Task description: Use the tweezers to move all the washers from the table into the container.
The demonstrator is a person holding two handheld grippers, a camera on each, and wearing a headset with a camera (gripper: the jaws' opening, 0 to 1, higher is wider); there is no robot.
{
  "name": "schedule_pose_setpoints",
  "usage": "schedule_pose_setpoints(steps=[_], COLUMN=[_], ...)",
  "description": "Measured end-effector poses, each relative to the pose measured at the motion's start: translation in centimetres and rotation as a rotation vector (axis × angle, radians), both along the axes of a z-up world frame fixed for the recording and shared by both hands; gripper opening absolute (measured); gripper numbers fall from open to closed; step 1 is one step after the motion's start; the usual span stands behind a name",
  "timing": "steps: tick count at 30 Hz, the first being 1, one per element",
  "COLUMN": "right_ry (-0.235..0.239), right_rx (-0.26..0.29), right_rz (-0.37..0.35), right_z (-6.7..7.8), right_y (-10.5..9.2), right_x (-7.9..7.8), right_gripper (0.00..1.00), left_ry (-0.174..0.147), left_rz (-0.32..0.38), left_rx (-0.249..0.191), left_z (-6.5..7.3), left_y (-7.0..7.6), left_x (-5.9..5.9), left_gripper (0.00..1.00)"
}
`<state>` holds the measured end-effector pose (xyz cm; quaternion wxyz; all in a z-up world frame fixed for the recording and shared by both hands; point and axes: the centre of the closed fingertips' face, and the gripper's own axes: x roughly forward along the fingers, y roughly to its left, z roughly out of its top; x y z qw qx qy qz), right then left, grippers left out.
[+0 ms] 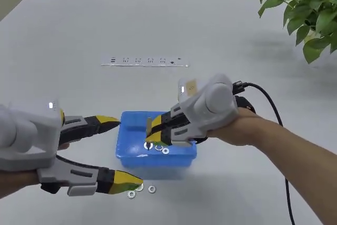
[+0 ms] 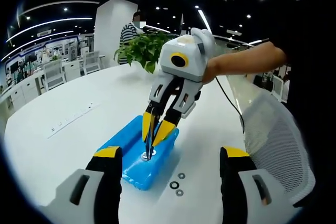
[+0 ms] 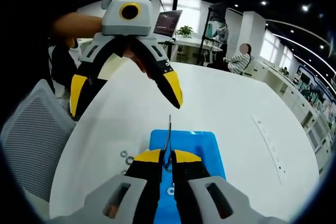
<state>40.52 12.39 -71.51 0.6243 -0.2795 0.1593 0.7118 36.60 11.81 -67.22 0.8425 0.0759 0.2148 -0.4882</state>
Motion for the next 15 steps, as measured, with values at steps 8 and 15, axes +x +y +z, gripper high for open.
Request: schedule_pose_setpoints(steps=[8,15], right_ry=[0.022,0.038], right_rx=[-0.018,-0.025], right_rz=[0.007,0.013], right_z=[-1.3,-2.0], right_y=[-0.1,-0.1], right_x=[0.5,0.7], right_gripper=[0.08,0.08], left_ry=[-0.029,-0.053], left_rz=[-0.035,-0.075], left_rx=[0.026,0.051], left_z=[-0.1,-0.3], left_y=[-0.6,-1.3], left_x=[2.0,3.4], left_gripper=[0.64,0.53])
